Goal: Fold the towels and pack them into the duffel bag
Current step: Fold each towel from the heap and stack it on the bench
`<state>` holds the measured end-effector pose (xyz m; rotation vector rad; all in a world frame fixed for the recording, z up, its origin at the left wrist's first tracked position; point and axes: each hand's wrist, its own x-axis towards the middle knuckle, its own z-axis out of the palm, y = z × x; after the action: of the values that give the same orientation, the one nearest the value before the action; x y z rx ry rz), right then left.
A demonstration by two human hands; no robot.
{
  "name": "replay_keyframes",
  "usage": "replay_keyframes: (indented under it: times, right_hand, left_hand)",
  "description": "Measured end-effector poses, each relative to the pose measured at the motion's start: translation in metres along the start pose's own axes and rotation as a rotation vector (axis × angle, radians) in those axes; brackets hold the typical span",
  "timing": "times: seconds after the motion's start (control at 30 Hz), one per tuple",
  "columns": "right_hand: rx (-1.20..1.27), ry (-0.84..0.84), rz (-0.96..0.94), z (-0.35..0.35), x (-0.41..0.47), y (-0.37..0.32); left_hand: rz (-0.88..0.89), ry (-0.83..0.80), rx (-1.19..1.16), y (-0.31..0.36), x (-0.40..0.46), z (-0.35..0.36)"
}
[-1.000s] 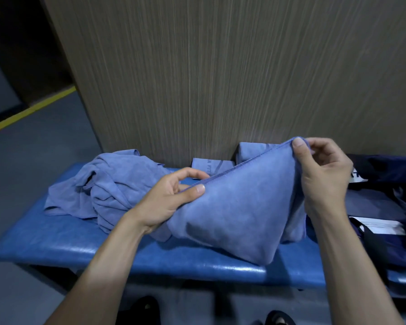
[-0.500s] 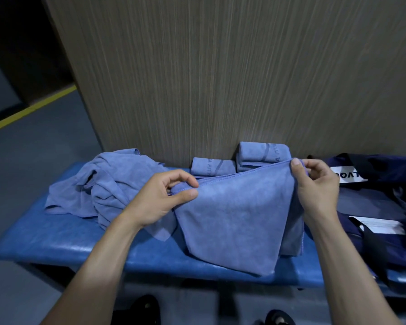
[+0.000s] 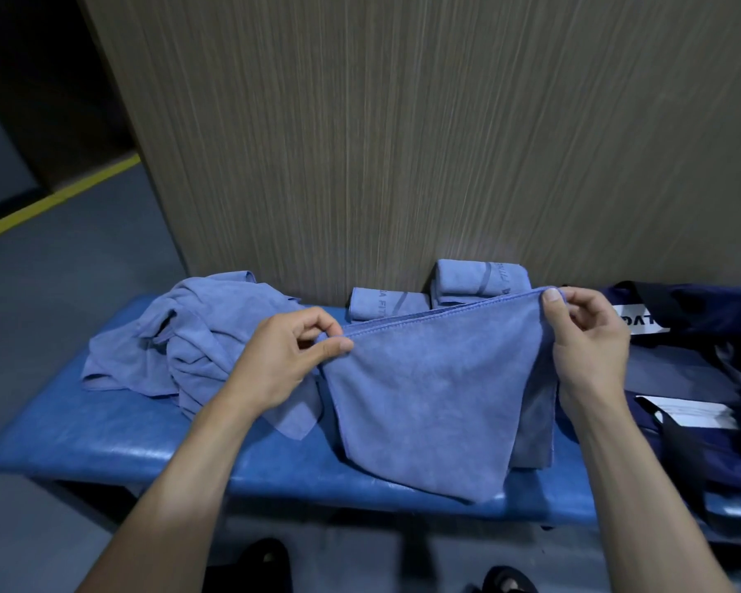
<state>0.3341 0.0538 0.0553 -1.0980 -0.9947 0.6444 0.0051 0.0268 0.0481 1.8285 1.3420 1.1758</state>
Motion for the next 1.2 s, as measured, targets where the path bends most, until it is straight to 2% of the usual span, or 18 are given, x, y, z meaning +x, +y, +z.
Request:
replay_keyframes:
  times: [0.27,0.43,0.53,0.6,0.7,0.8,0.9,1.0,1.03,1.13,1.2]
  right_hand:
    - [0.162,-0.031,0.036,-0.002,-0.004,-0.009]
    - [0.148,-0.059,0.016,-0.007,-0.006,-0.014]
    - [0.149,-0.089,0.013,-0.012,-0.008,-0.017]
    - [0.15,-0.108,0.015,-0.016,-0.012,-0.021]
    - [0.141,-0.16,0.033,-0.024,-0.019,-0.031]
    - [0.118,-0.225,0.025,-0.03,-0.023,-0.043]
    - [0.08,-0.202,-0.013,-0.035,-0.02,-0.068]
    - [0.046,-0.164,-0.085,-0.033,-0.021,-0.101]
    - [0.03,-0.176,-0.111,-0.031,-0.023,-0.111]
    - [-0.007,-0.172,-0.177,-0.026,-0.028,-0.133]
    - [-0.02,-0.139,-0.207,-0.025,-0.03,-0.143]
  left_hand:
    - [0.07,0.062,0.077,0.001,0.001,-0.001]
    - [0.136,0.085,0.316,0.0,-0.001,-0.002]
    - [0.119,0.189,0.317,0.005,-0.003,-0.003]
    - [0.09,0.263,0.116,0.015,-0.003,-0.005]
    - [0.014,0.336,-0.392,0.039,-0.004,-0.008]
    - [-0.004,0.239,-0.704,0.073,-0.009,-0.017]
    - [0.083,0.155,-0.635,0.103,-0.011,-0.036]
    - [0.185,0.231,-0.272,0.125,-0.008,-0.058]
    - [0.203,0.208,-0.208,0.13,-0.009,-0.063]
    - [0.189,0.065,-0.308,0.145,-0.019,-0.065]
    - [0.138,0.166,-0.328,0.149,-0.022,-0.068]
